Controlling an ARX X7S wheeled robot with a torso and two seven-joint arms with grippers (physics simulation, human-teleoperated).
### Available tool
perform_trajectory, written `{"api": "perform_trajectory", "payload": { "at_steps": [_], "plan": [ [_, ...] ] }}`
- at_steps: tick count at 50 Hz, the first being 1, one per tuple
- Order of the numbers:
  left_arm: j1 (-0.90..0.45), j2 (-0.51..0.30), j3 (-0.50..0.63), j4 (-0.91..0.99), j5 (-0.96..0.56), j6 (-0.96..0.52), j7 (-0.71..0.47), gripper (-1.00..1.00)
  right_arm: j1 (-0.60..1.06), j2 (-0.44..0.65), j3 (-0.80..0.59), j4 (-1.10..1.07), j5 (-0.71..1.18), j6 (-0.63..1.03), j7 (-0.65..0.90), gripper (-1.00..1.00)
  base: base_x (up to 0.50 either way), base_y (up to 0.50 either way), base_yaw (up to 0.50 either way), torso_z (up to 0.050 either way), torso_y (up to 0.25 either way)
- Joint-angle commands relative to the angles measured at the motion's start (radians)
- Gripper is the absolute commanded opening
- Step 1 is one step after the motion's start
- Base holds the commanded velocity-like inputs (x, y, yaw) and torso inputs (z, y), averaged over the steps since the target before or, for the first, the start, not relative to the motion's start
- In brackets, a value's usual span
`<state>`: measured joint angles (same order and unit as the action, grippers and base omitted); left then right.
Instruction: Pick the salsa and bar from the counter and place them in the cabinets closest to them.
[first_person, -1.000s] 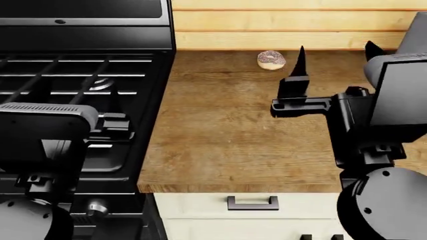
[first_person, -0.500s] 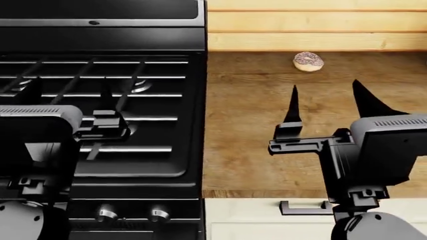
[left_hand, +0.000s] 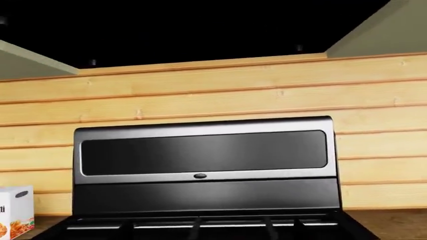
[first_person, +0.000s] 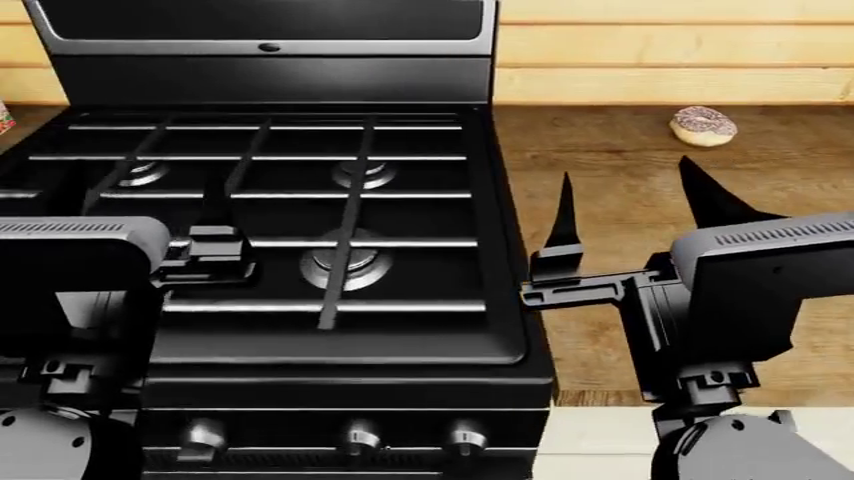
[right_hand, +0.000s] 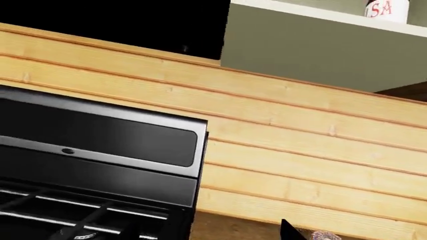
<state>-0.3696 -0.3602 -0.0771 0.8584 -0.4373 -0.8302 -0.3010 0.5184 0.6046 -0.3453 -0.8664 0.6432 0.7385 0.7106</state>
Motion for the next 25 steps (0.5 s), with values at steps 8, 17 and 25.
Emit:
{"api": "perform_trajectory", "payload": {
  "at_steps": [8,17,25],
  "plan": [
    [-0.006,-0.003,0.011,-0.006,-0.002,0.004,-0.01,1.0,0.046,-0.004,0.0,-0.006,0.031,0.043,0.012,1.0,0.0,0.5,0.0,0.0,0.0],
    [-0.003,-0.005,0.013,-0.01,-0.002,0.01,-0.013,1.0,0.06,-0.005,-0.012,0.0,0.026,0.043,0.005,1.0,0.0,0.5,0.0,0.0,0.0],
    [0.004,-0.008,0.011,-0.013,-0.002,0.019,-0.015,1.0,0.057,-0.003,-0.012,-0.005,0.029,0.045,0.012,1.0,0.0,0.5,0.0,0.0,0.0]
  ]
}}
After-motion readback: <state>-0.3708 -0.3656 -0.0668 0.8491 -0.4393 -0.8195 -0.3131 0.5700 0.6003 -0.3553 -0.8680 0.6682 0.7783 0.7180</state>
